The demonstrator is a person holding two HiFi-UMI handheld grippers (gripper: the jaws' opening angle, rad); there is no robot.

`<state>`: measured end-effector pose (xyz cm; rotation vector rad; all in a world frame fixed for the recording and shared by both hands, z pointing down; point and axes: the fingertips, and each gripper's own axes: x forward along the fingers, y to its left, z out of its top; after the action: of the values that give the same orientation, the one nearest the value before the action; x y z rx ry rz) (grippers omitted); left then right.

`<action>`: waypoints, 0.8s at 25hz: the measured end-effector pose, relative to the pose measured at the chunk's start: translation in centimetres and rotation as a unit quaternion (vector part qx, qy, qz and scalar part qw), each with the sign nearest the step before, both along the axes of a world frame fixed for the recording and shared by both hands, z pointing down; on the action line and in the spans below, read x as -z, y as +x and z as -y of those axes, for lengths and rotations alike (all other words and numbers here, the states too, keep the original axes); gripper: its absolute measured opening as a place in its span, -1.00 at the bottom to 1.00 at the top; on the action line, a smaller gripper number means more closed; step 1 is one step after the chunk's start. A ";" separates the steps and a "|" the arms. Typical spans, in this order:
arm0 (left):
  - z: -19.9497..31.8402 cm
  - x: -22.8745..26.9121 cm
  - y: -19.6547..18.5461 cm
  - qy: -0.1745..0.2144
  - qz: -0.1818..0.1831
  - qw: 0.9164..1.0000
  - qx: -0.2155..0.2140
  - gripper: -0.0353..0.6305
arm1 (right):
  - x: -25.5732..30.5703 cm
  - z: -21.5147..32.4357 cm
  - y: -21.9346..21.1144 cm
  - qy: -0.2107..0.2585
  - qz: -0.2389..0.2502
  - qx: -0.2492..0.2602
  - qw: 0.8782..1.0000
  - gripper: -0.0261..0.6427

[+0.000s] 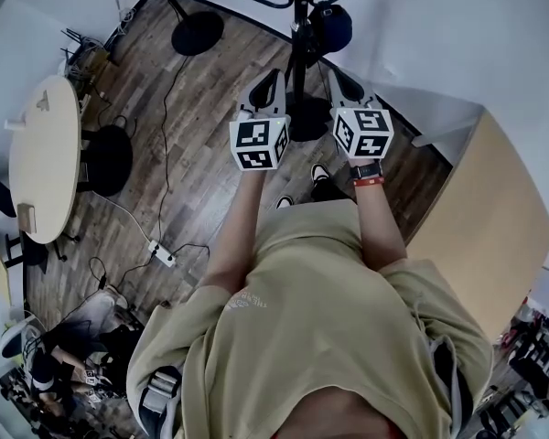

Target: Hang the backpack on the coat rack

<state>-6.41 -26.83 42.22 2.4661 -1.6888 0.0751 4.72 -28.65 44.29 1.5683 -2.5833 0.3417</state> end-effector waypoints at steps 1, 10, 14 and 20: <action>-0.2 0.1 0.1 0.001 -0.001 1.000 0.000 -0.81 | 0.2 -0.2 0.1 0.005 -0.001 -0.001 1.000 -0.88; -0.2 0.4 0.8 0.002 -0.005 1.000 0.003 -0.82 | 1.0 0.0 1.6 0.018 -0.003 -0.011 1.000 -0.88; 0.1 -0.1 0.9 -0.004 -0.006 1.000 0.003 -0.82 | 0.8 0.4 2.0 0.017 -0.002 -0.014 1.000 -0.88; 2.0 -0.9 1.3 -0.015 -0.011 1.000 0.004 -0.82 | 0.3 2.6 2.7 0.010 0.001 -0.014 1.000 -0.88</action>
<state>-5.13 -28.79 43.13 2.4282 -1.6770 0.0711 7.46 -31.28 44.03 1.6135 -2.5751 0.3212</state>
